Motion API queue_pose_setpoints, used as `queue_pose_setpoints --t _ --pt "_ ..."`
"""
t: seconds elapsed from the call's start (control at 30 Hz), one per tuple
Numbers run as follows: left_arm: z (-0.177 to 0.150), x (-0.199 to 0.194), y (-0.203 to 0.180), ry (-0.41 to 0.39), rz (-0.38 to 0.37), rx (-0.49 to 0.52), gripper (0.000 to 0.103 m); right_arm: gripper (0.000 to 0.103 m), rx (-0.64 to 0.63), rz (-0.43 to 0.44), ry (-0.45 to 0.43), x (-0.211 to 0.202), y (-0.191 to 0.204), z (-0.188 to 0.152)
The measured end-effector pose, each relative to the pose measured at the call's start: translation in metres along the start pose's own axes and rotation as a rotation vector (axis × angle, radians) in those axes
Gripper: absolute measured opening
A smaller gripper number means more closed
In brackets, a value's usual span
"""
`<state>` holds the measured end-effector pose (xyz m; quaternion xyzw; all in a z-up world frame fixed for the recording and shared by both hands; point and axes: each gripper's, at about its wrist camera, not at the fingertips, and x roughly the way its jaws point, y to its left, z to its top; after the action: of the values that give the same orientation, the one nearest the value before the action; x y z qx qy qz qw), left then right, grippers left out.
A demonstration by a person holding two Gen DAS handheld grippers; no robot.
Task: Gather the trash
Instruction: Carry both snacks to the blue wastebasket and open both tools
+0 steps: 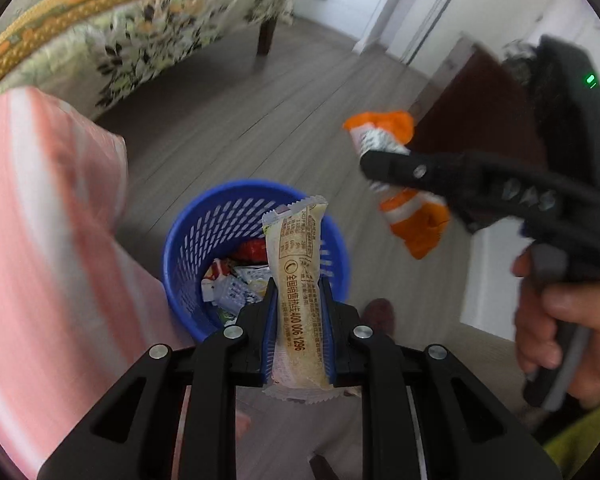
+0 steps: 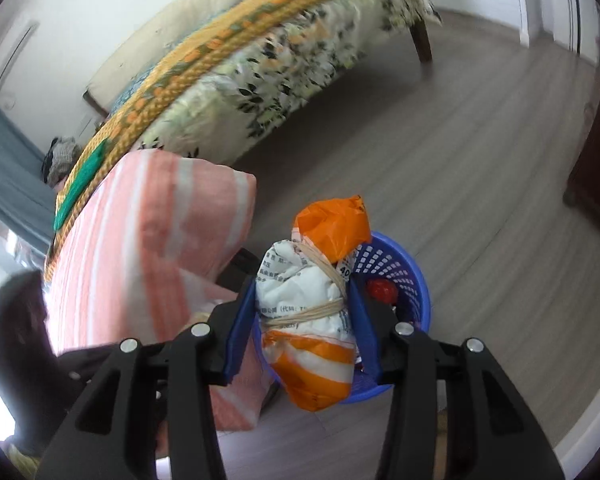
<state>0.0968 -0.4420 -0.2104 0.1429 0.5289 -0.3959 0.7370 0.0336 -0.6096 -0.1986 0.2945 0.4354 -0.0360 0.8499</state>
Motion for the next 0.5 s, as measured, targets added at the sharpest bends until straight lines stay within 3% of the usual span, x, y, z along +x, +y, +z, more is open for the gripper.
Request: queue_pose_setpoints --t 0.23,0.27,0.3,0.33,0.37,0.5 --pt "0.007 0.070 0.002 0.048 0.111 -0.018 0.020 0.047 0.126 0.040 0.069 0.065 -0.048 0.004" --pt "0.004 0.073 0.007 0.047 0.127 -0.019 0.026 0.050 0.149 0.052 0.079 0.077 -0.056 0.003" --pt "0.005 0.079 0.009 0.049 0.143 -0.021 0.048 0.070 0.174 0.062 0.094 0.088 -0.063 0.001" --pt "0.006 0.085 0.010 0.052 0.160 -0.024 0.062 0.077 0.197 0.050 0.098 0.094 -0.071 -0.001" --pt "0.006 0.087 0.010 0.044 0.179 -0.026 0.074 0.078 0.217 0.035 0.085 0.098 -0.078 -0.002" --pt "0.006 0.074 0.008 -0.002 0.166 -0.040 0.075 0.084 0.252 0.034 0.042 0.077 -0.089 -0.001"
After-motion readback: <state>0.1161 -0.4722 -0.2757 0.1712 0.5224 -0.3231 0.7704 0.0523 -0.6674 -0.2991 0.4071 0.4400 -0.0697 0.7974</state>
